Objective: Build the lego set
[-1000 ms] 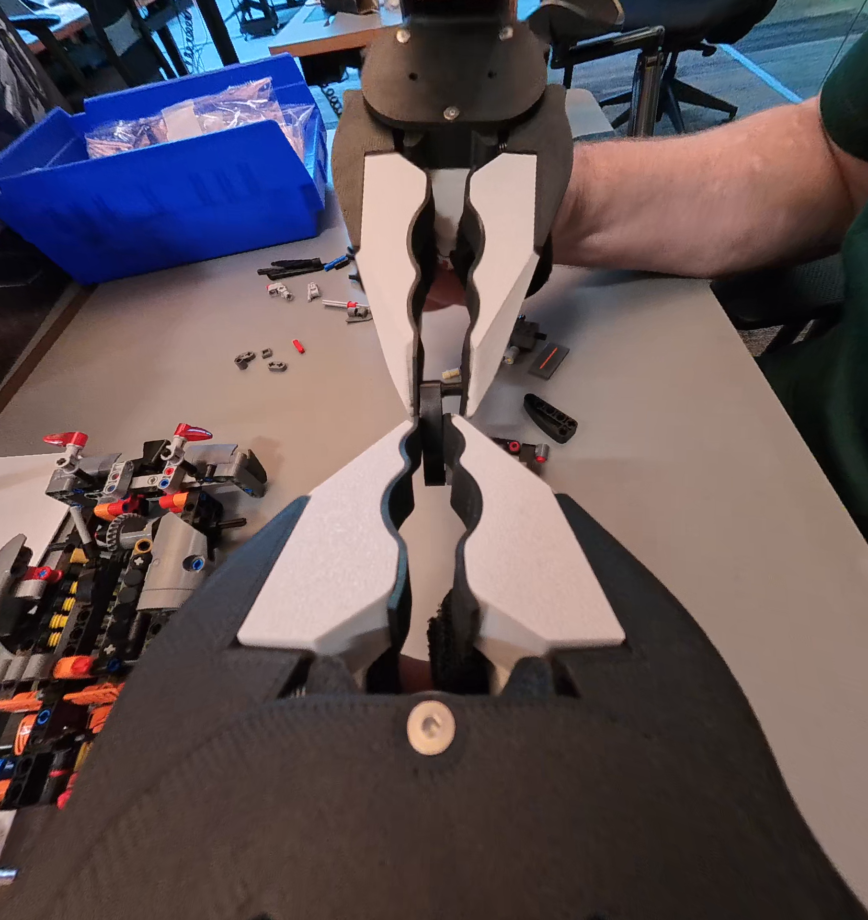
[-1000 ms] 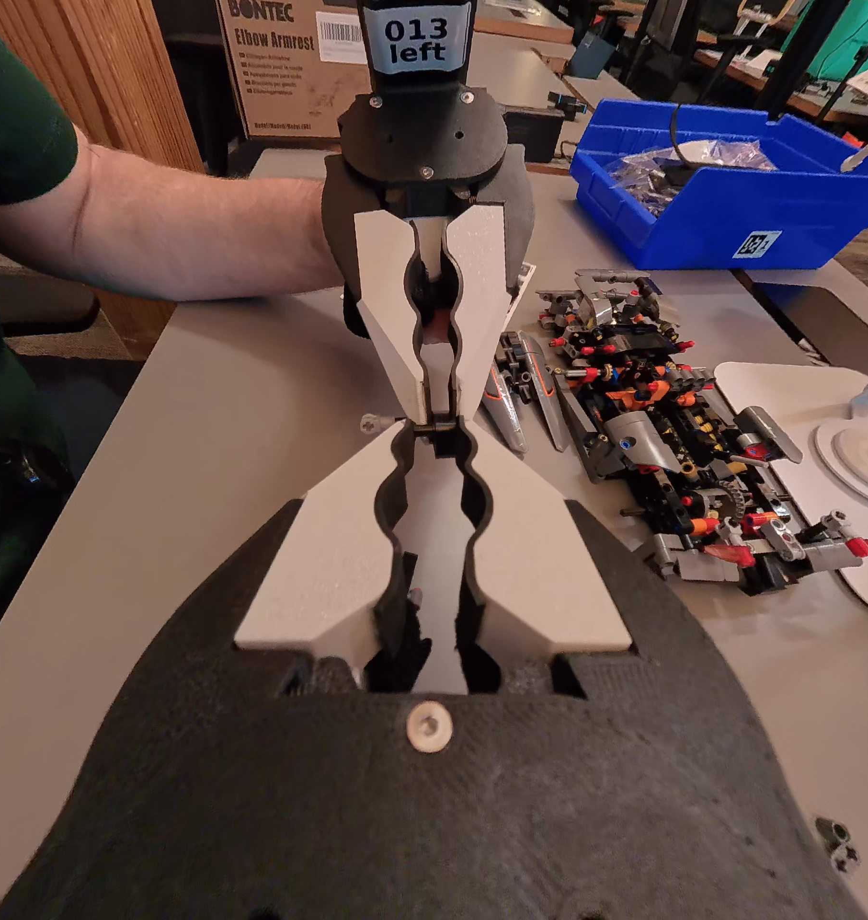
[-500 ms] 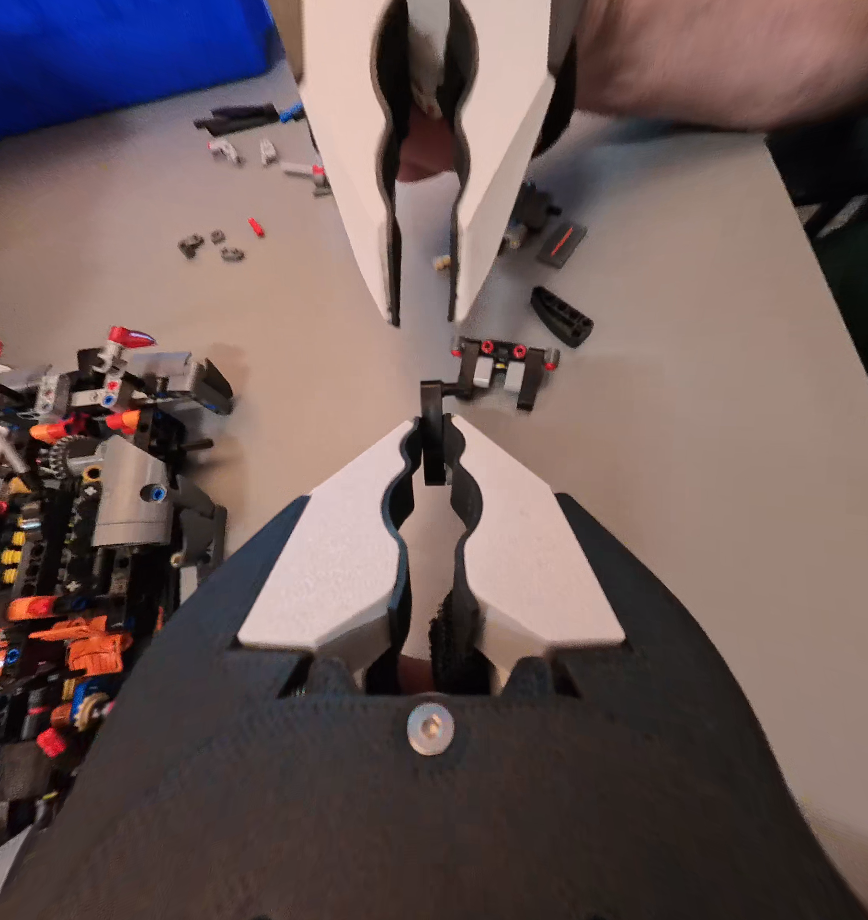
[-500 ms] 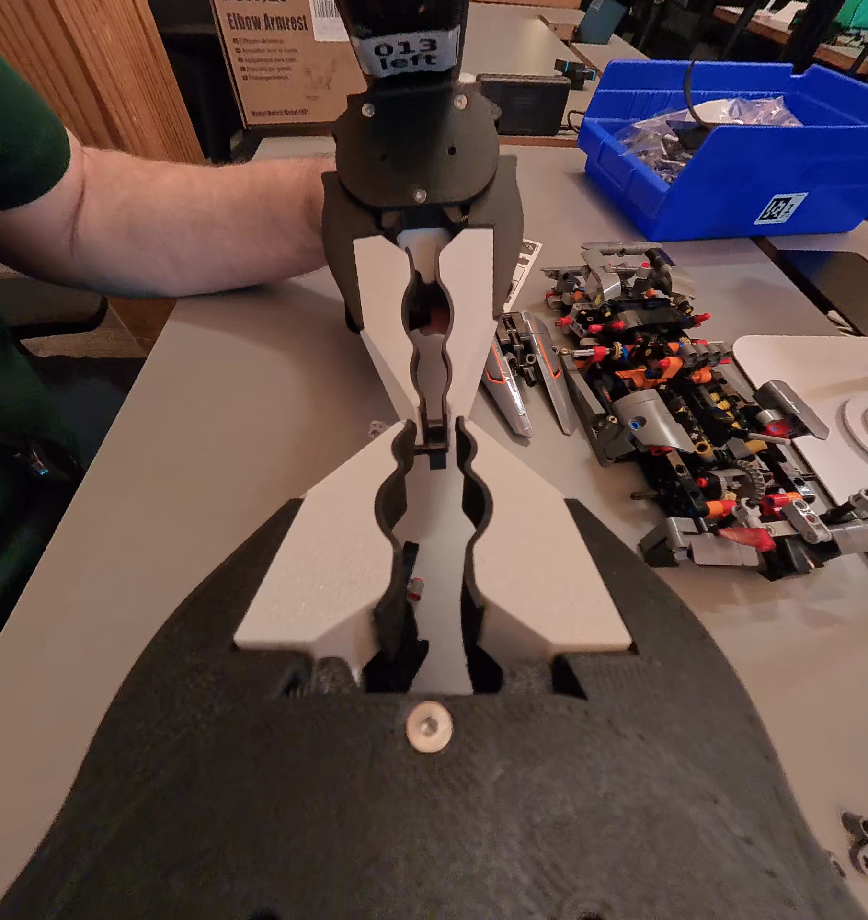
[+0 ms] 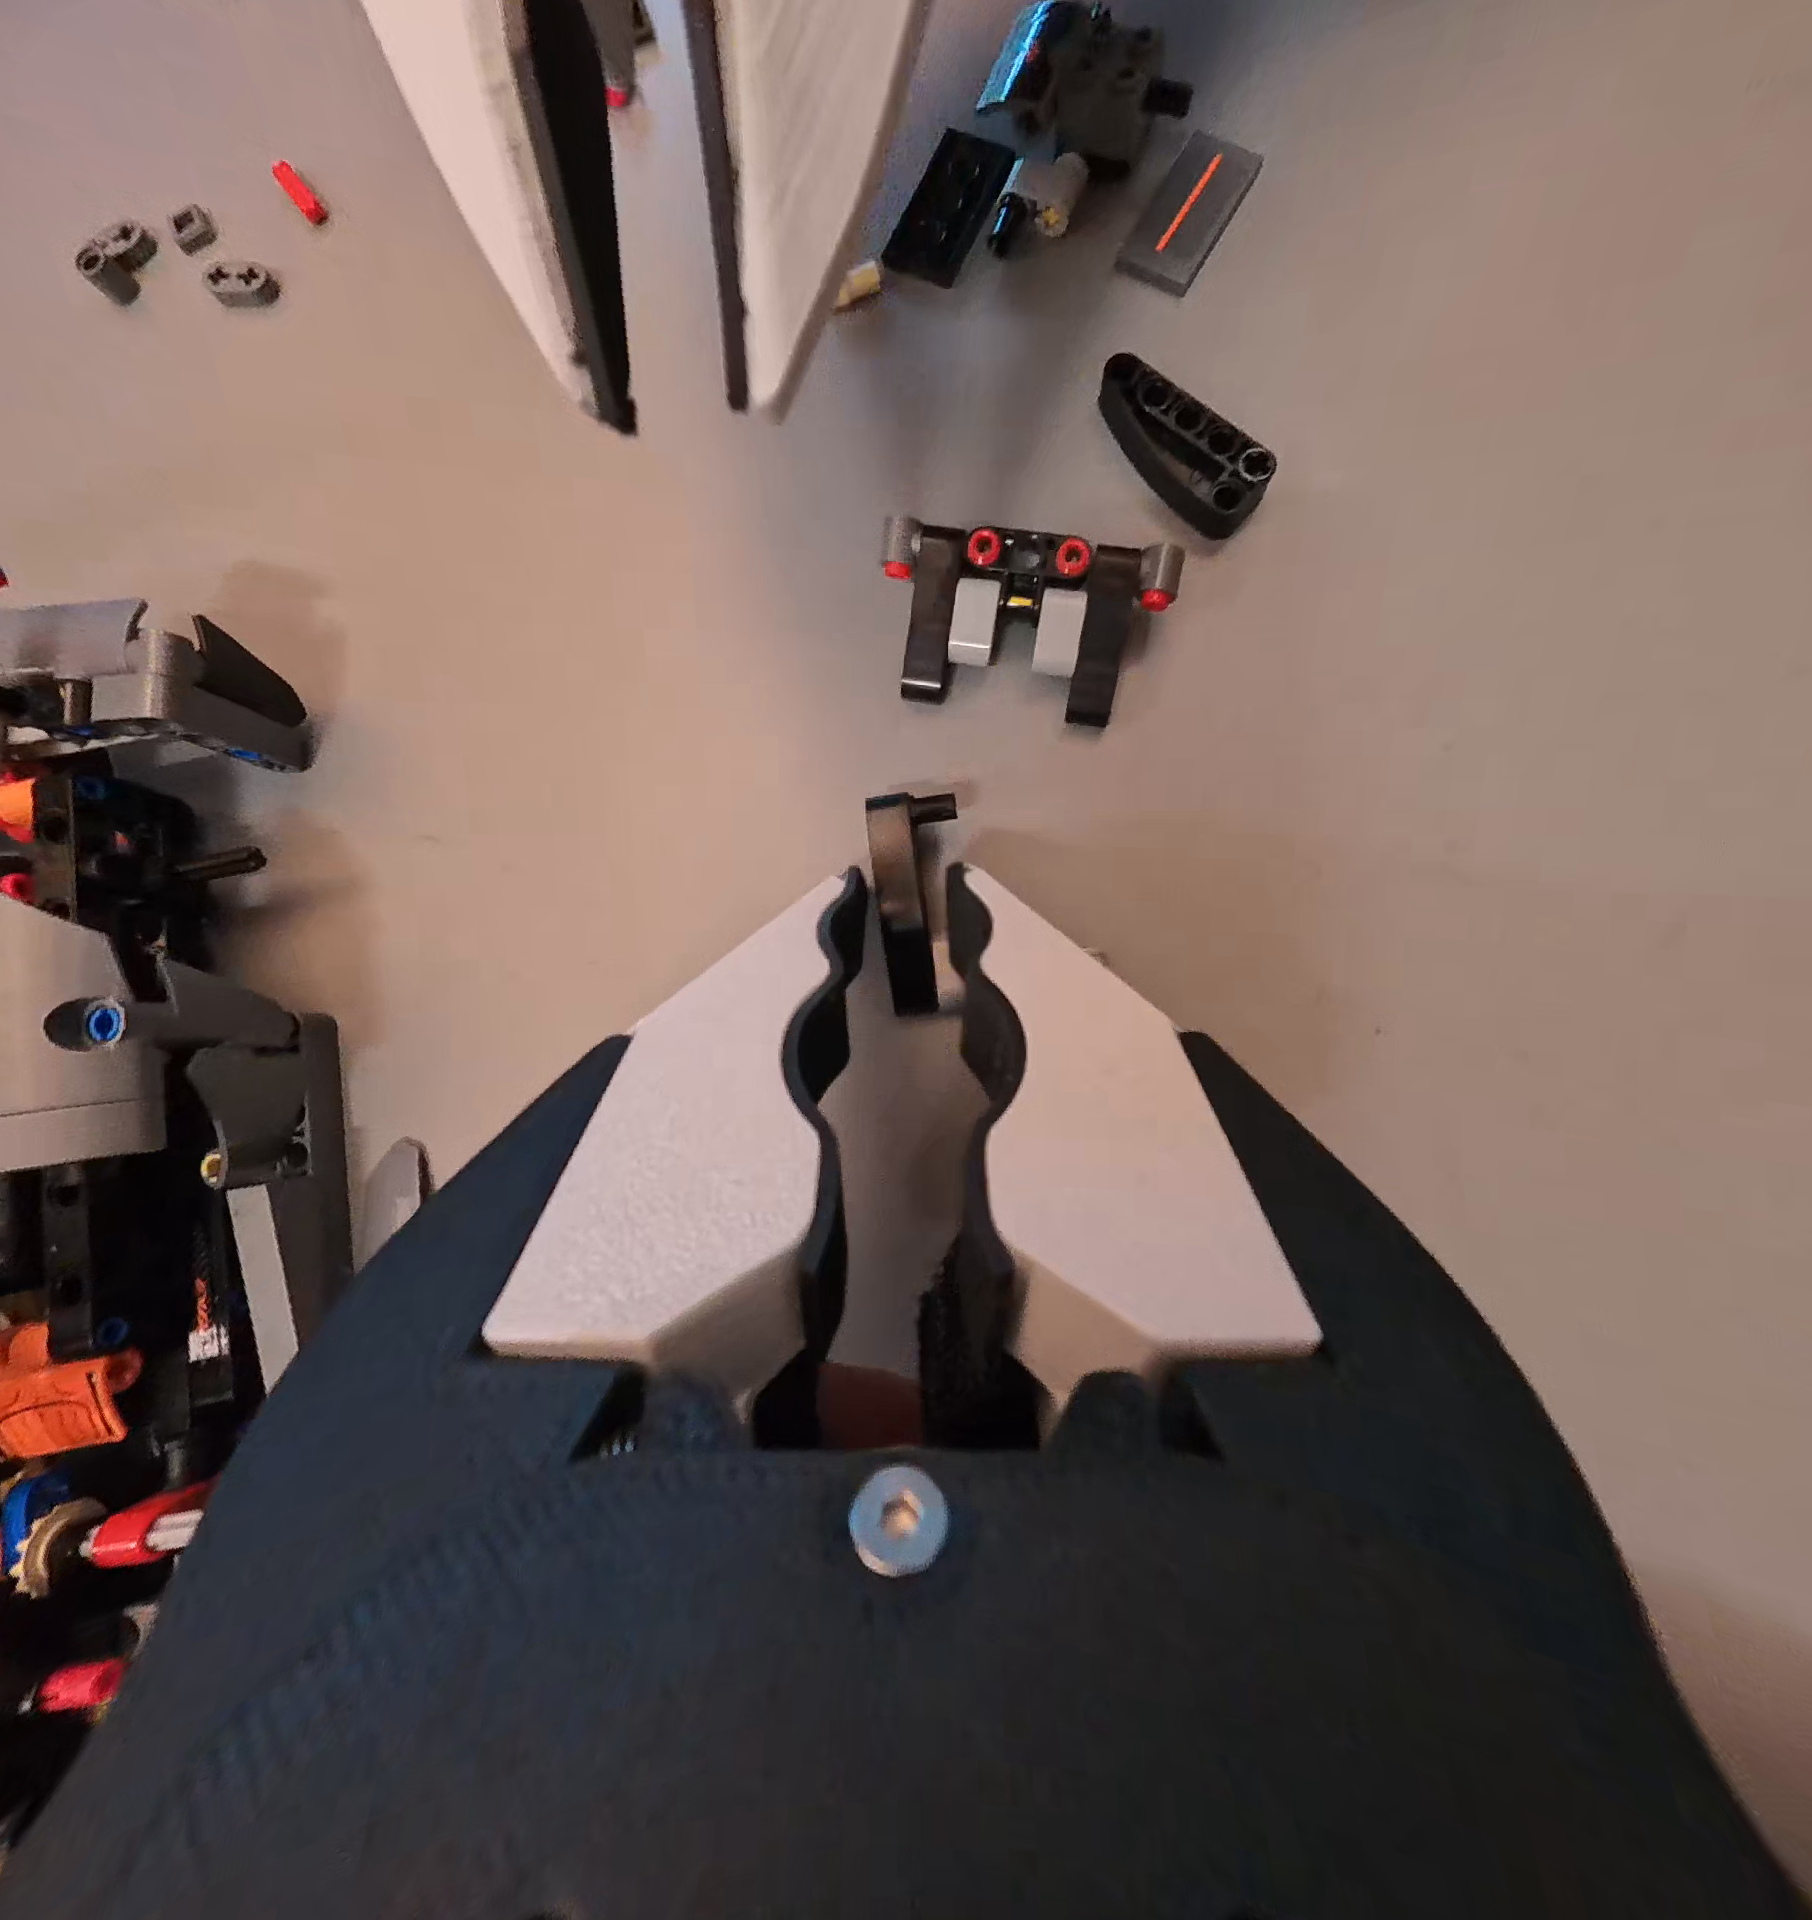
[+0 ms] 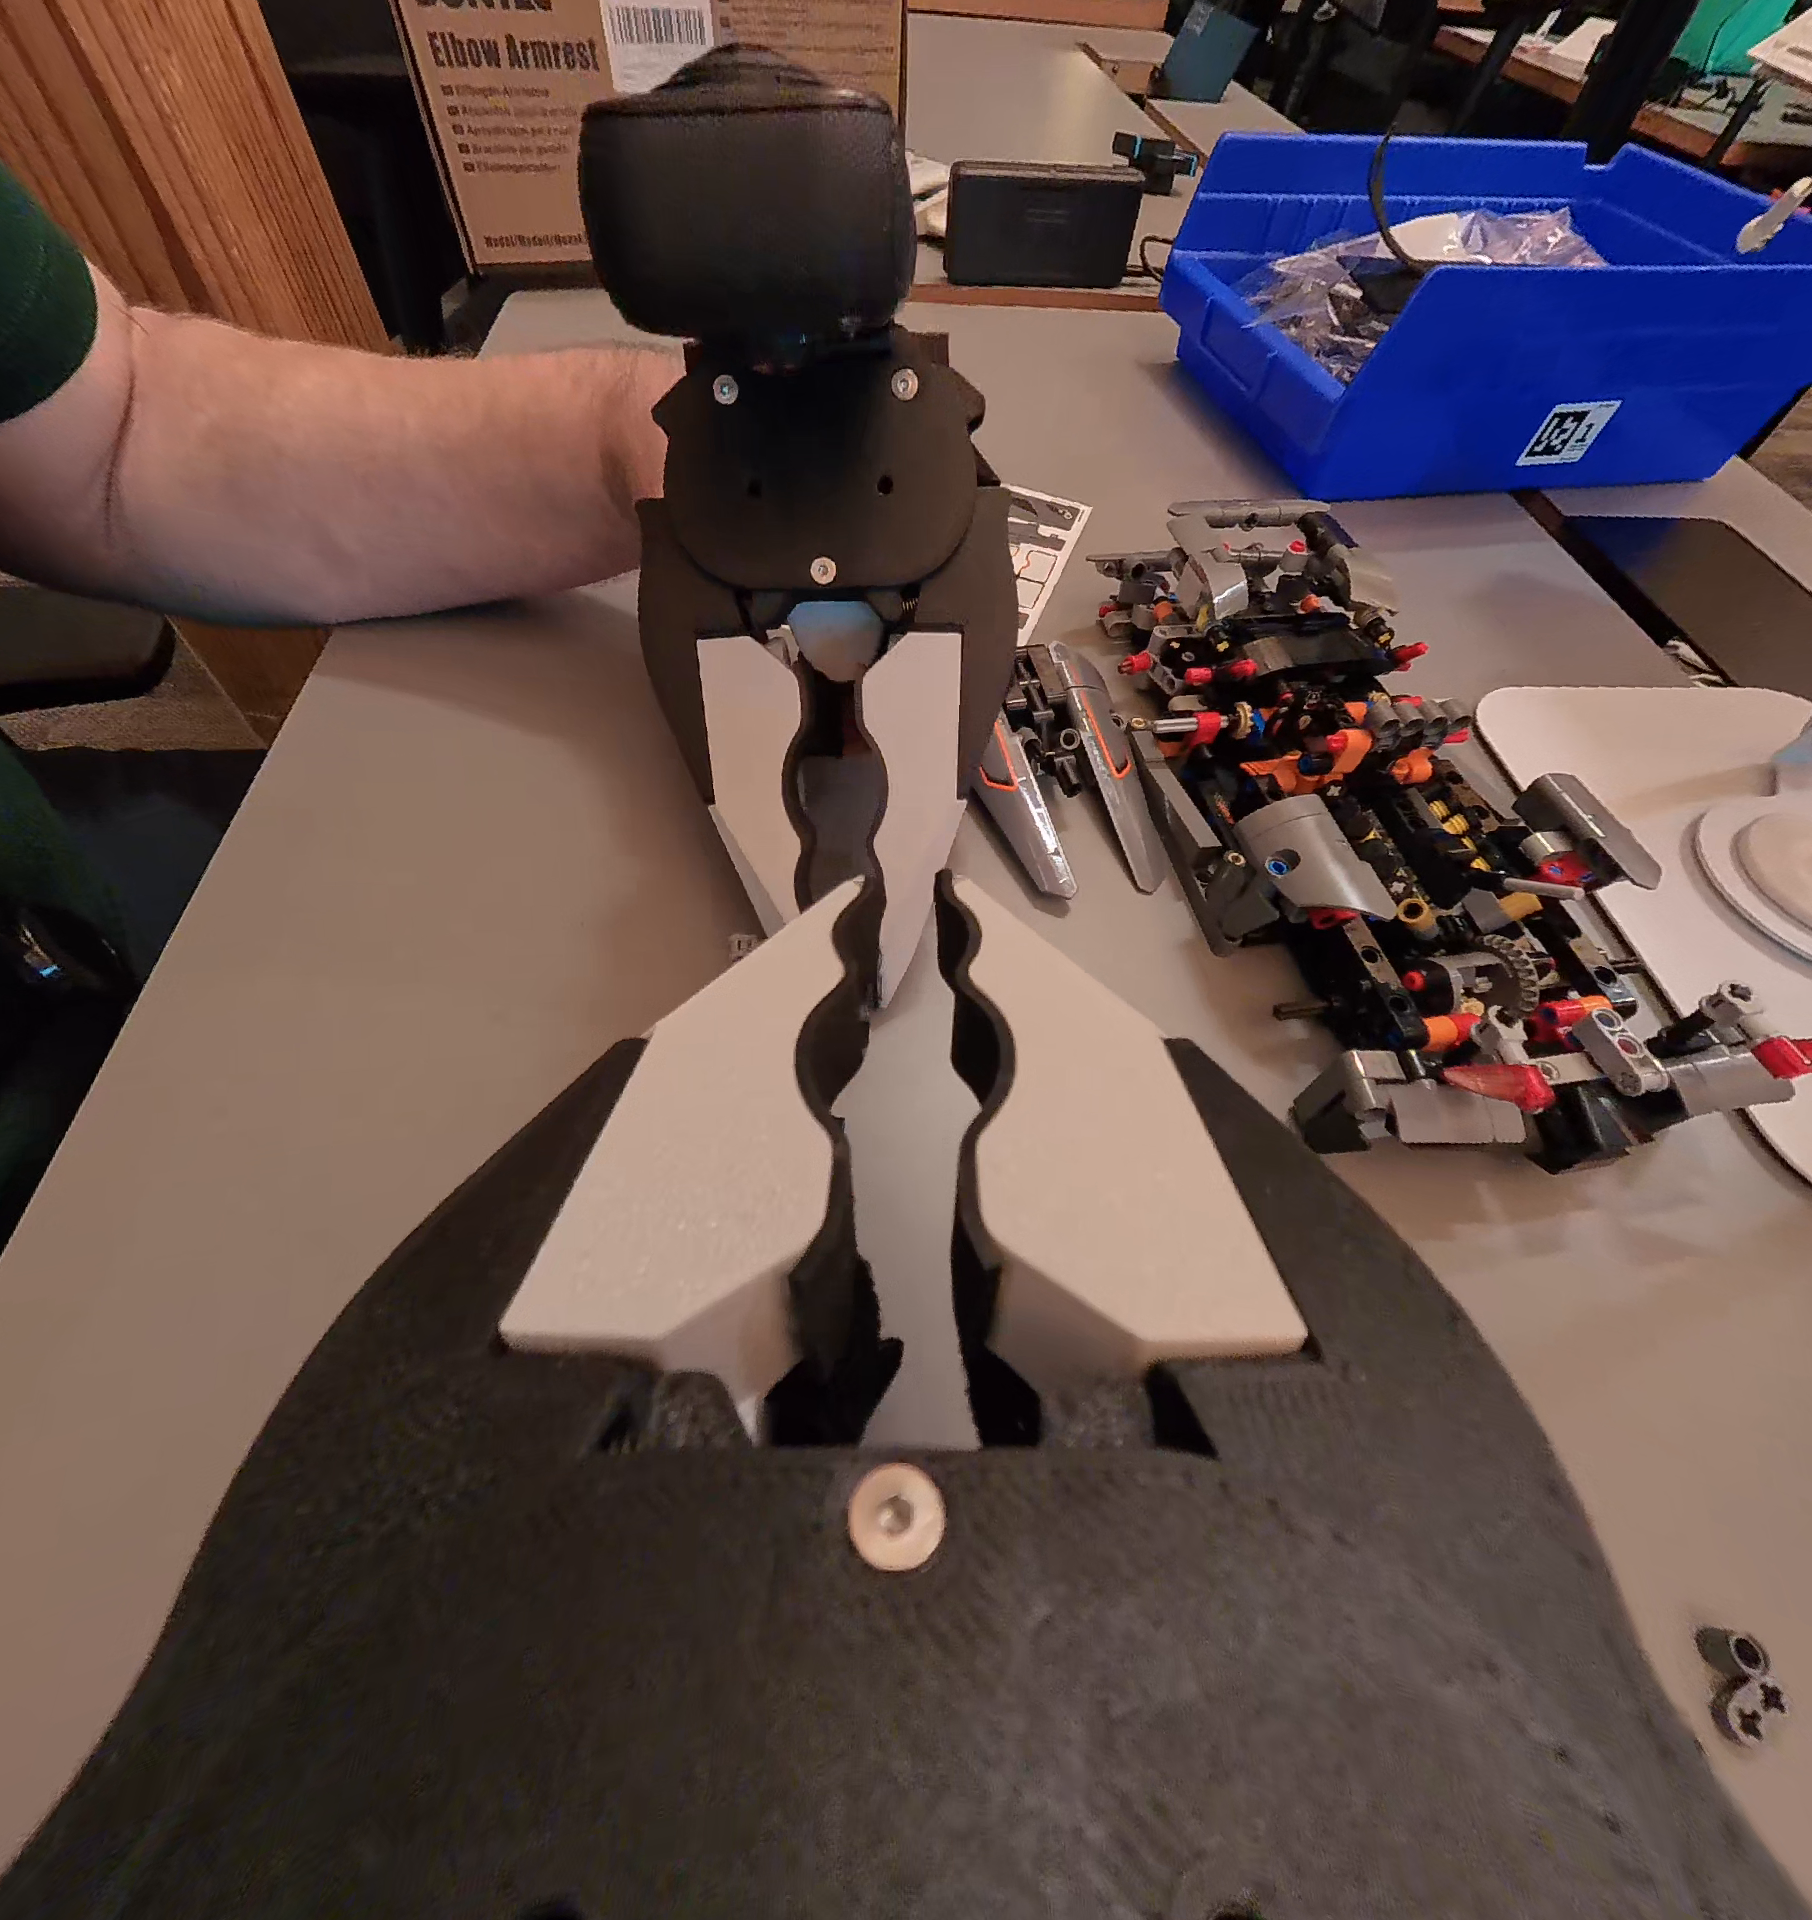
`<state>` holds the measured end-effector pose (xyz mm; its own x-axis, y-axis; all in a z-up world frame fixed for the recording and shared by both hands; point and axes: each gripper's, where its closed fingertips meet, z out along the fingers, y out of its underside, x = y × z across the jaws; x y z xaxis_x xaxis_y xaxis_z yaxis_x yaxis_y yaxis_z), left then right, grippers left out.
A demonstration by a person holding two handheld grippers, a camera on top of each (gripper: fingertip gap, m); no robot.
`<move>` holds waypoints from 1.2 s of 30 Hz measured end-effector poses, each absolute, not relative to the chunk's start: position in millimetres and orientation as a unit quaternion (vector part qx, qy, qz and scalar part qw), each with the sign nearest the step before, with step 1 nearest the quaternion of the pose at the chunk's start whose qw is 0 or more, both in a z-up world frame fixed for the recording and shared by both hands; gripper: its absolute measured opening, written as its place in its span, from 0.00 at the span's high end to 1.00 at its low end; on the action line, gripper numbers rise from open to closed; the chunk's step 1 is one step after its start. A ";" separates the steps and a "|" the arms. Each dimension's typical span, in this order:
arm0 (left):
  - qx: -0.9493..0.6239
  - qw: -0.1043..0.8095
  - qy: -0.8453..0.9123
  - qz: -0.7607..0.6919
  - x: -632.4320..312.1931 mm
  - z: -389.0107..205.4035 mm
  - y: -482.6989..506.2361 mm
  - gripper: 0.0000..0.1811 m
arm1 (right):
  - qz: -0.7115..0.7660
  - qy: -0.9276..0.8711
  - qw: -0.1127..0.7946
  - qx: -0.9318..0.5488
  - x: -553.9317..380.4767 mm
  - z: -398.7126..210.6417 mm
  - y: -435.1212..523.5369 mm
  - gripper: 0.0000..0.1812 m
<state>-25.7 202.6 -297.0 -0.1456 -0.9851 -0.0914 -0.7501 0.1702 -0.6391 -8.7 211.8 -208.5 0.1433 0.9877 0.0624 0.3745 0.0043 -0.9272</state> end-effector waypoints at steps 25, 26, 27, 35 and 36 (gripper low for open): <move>-0.791 0.263 0.517 -0.196 -50.7 -296.0 185.3 0.75 | 0.343 -0.542 0.461 -0.614 -3.6 -199.4 216.5 0.97; -0.793 0.266 0.511 -0.198 -48.3 -296.1 186.7 0.76 | 0.343 -0.540 0.462 -0.614 -3.0 -198.6 216.9 0.97; -0.793 0.268 0.510 -0.197 -46.8 -296.2 188.3 0.77 | 0.344 -0.540 0.463 -0.614 -2.8 -198.0 217.0 0.97; -0.745 0.265 0.590 -0.160 -39.6 -298.1 202.3 0.90 | 0.346 -0.544 0.461 -0.610 -5.3 -197.6 214.1 0.97; -0.729 0.270 0.611 -0.151 -37.4 -298.0 203.1 0.90 | 0.346 -0.544 0.461 -0.610 -5.1 -197.4 214.2 0.97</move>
